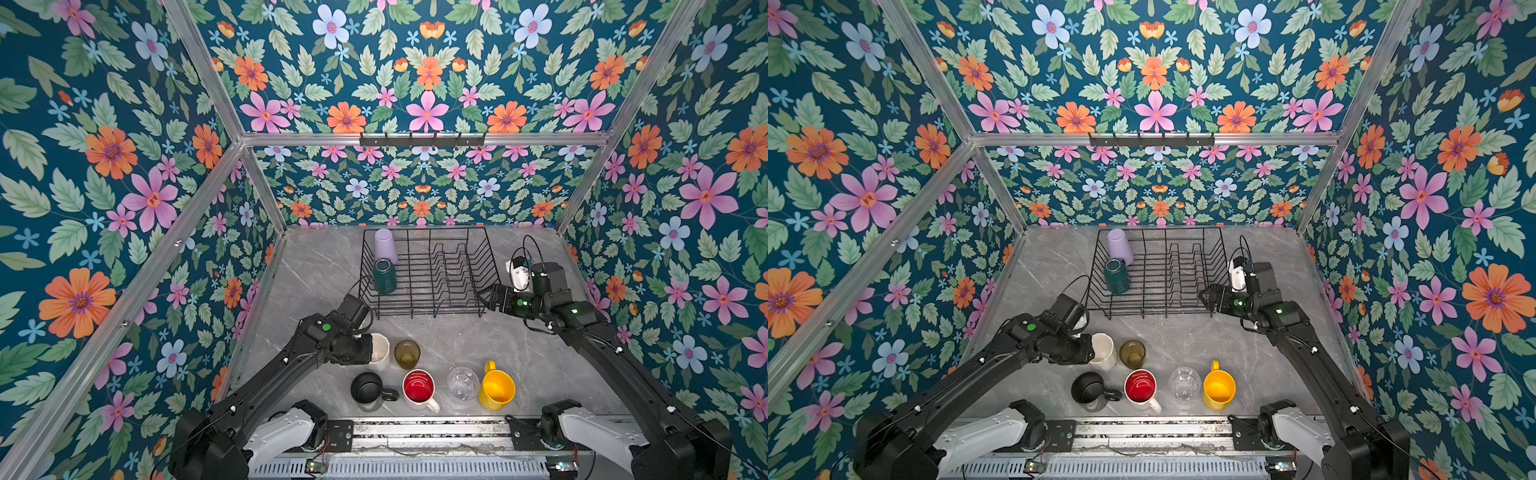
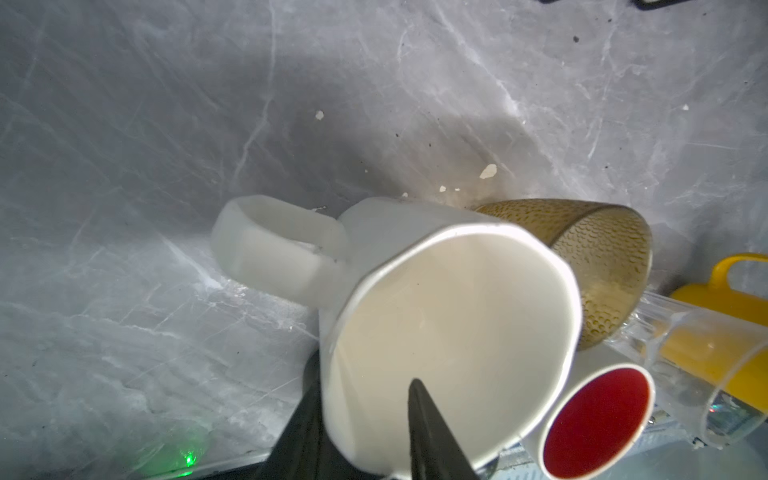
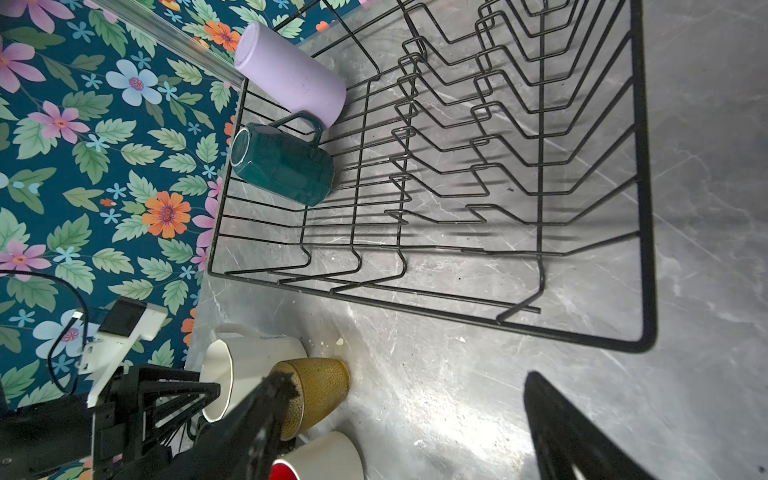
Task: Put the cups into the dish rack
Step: 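Grasp the white mug's rim with the left gripper and lift it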
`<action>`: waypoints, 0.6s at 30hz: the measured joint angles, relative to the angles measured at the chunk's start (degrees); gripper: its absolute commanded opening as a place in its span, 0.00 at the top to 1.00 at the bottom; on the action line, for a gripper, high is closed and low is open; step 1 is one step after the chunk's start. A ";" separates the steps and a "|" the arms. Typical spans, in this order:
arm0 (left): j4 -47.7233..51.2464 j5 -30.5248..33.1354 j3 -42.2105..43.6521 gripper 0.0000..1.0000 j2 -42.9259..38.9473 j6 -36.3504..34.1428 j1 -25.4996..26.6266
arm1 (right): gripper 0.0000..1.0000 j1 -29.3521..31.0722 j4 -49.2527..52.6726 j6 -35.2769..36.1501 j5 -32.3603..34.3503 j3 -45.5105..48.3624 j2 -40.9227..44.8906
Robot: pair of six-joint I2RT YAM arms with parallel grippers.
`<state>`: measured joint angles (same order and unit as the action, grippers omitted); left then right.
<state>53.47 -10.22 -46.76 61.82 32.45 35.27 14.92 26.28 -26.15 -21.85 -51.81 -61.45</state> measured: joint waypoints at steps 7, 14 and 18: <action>-1.25 1.73 0.24 0.74 2.03 1.79 0.37 | 0.12 0.00 0.00 0.83 0.44 0.00 -0.57; -2.93 3.67 0.24 0.88 3.39 2.25 0.37 | 0.12 0.00 0.00 1.40 0.46 -0.15 -0.66; -3.06 3.74 0.33 0.98 3.58 2.60 0.39 | 0.12 0.00 0.00 1.75 0.46 -0.26 -0.66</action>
<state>50.41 -6.48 -46.44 65.41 35.05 35.66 14.92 26.28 -24.40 -21.39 -52.07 -62.11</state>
